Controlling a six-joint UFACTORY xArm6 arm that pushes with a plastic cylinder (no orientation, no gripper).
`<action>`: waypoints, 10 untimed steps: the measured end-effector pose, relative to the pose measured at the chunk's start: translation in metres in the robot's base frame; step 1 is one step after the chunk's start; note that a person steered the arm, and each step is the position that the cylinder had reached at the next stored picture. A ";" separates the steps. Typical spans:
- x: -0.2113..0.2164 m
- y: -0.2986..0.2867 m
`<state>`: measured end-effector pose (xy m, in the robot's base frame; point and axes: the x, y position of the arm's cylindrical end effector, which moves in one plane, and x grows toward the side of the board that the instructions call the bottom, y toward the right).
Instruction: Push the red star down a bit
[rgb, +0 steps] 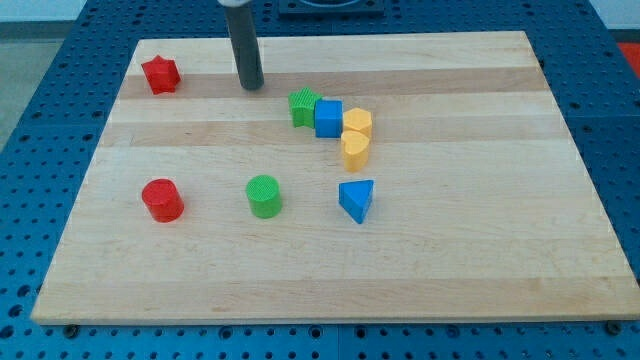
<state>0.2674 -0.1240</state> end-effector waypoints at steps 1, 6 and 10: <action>-0.042 -0.045; -0.021 -0.164; 0.075 -0.056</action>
